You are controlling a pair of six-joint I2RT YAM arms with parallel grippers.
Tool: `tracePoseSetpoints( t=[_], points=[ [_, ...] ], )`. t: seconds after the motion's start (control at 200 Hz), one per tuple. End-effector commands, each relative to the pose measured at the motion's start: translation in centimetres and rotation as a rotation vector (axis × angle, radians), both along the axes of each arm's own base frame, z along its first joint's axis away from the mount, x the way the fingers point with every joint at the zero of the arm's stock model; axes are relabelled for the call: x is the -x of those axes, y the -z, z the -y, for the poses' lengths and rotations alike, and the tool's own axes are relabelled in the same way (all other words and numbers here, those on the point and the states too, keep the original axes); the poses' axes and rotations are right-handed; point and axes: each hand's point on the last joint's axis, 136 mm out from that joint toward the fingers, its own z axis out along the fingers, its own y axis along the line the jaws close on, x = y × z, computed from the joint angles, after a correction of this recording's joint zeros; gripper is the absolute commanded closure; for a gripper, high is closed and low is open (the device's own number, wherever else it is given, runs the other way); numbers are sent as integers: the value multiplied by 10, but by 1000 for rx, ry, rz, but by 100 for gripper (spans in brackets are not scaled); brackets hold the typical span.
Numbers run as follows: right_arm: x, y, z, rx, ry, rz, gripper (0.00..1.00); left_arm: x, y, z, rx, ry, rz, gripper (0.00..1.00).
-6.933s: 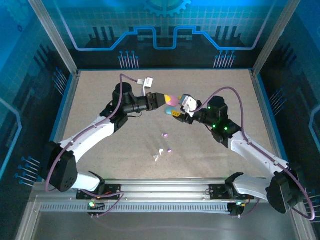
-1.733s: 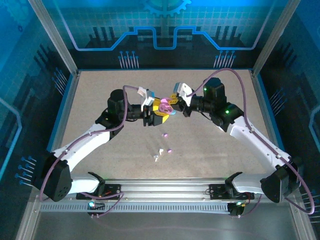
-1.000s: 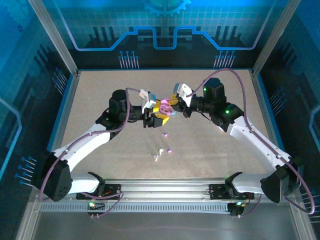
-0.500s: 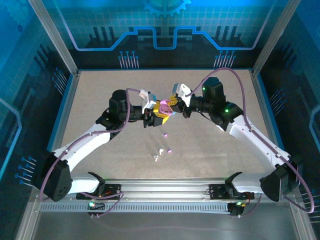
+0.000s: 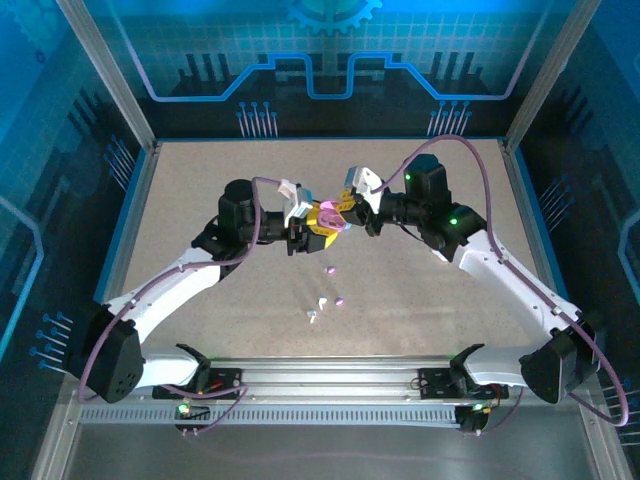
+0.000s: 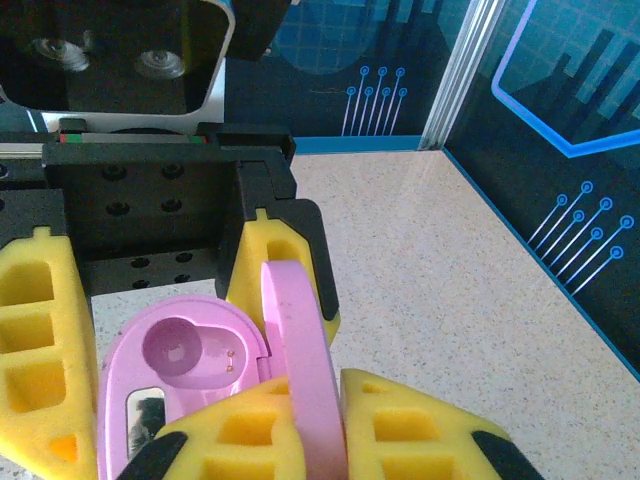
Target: Insert wireless bluetooth earbuds into charging case
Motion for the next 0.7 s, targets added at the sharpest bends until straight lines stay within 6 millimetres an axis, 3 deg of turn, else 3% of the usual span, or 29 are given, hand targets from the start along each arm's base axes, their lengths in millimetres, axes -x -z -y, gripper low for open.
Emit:
tracePoseSetpoints(
  t=[0.0,0.205,0.34,0.695],
  points=[
    [4,-14,-5,-21,-23,14,90,8,-10,2,5,26,53,53],
    [2,-13,-5,-21,-19,9,90,7,-10,2,4,27,58,58],
    [1,-12,-5,-22,-16,3,90,8,-10,2,6,30,61,47],
    [1,-15,-3,-41,-21,-7,90,7,-5,1,-15,25,70,44]
  ],
)
